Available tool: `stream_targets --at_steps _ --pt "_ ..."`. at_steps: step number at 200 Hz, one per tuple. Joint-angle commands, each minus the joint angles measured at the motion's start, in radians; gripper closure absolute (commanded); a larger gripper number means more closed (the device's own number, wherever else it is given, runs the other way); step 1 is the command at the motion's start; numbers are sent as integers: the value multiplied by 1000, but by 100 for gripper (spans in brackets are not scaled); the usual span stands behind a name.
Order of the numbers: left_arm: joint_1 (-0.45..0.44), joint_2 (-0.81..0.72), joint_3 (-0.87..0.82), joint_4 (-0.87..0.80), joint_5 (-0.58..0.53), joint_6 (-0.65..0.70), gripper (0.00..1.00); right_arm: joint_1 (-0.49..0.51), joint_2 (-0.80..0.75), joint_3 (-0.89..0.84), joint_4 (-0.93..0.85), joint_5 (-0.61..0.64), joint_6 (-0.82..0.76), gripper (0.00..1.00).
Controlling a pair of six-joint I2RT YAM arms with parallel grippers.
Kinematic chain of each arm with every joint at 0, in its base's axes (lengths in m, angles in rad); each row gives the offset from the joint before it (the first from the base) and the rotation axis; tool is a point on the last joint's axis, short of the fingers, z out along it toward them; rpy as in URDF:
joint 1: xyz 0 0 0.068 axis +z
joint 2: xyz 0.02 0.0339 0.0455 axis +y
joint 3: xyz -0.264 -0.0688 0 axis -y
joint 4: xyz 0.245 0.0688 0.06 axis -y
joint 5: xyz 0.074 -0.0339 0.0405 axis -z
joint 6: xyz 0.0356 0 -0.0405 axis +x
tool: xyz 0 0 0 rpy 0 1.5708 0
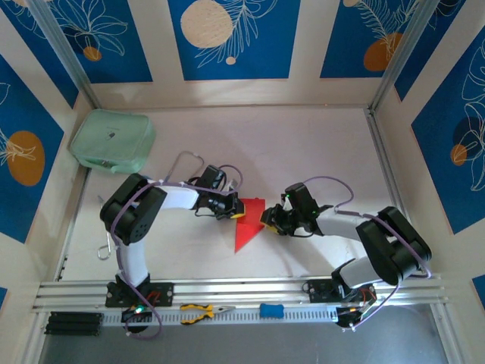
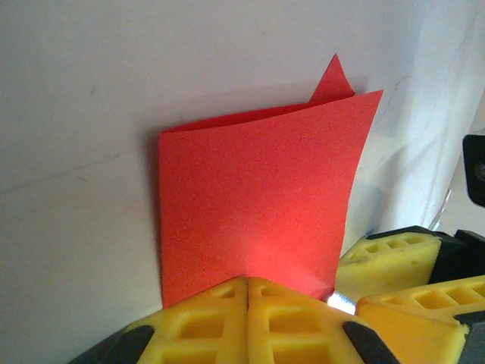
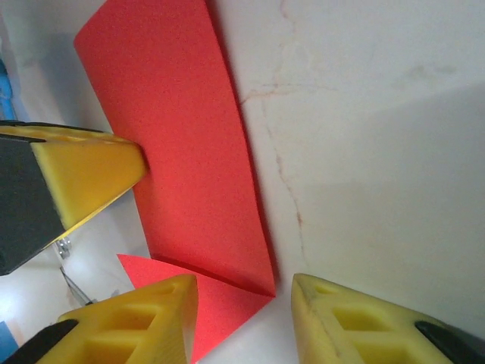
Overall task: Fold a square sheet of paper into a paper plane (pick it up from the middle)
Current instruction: Perform the fifth fold on the wing at the bottom-center of the table.
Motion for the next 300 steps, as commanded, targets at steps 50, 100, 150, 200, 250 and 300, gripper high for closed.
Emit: stream_targets --at_steps 50,100,150,200,250,300 --pt "-4 36 -29 -31 -4 17 92 -1 29 16 102 -45 14 62" --pt "-4 33 -32 -29 -9 17 92 -27 42 23 147 -102 -31 61" --pt "-5 31 -35 -27 -9 14 92 -71 122 43 222 -202 -57 60" --pt "-3 31 -35 -29 -7 20 93 -108 167 66 235 -251 -115 61" --pt "-3 28 -30 -29 -1 22 92 -142 218 111 205 -308 -175 63" --pt "-2 19 -31 -27 6 23 92 -148 275 156 185 -343 -213 69"
